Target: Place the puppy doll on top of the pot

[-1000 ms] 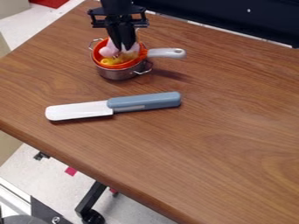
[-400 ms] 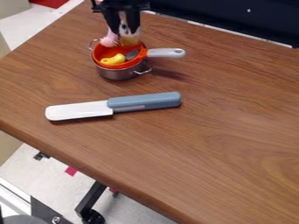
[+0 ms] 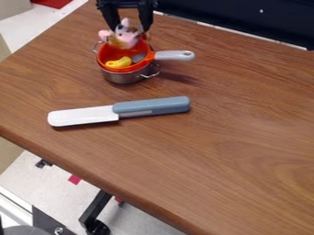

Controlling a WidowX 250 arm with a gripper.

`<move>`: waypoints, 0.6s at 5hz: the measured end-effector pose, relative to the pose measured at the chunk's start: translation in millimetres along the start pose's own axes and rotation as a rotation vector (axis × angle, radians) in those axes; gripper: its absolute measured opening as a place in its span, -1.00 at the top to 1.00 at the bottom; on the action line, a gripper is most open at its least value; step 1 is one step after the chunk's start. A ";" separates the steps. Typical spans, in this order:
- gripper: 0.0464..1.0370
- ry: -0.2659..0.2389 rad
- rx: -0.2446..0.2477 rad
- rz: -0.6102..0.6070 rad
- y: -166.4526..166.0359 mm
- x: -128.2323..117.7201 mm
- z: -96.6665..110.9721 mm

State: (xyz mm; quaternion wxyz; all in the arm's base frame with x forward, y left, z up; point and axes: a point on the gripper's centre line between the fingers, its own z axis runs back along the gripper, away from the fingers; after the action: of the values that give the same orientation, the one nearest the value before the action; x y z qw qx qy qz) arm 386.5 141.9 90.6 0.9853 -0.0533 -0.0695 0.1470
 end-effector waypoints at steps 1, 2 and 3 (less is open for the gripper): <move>-0.93 0.022 0.028 -0.008 -7.1 -1.3 1.4; -0.93 -0.008 -0.011 0.035 -17.8 -0.8 18.0; -0.93 -0.016 -0.030 0.028 -29.0 -3.0 33.0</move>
State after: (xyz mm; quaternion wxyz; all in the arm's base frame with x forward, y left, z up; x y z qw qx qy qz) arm 386.8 116.2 126.4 0.9816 -0.0681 -0.0789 0.1601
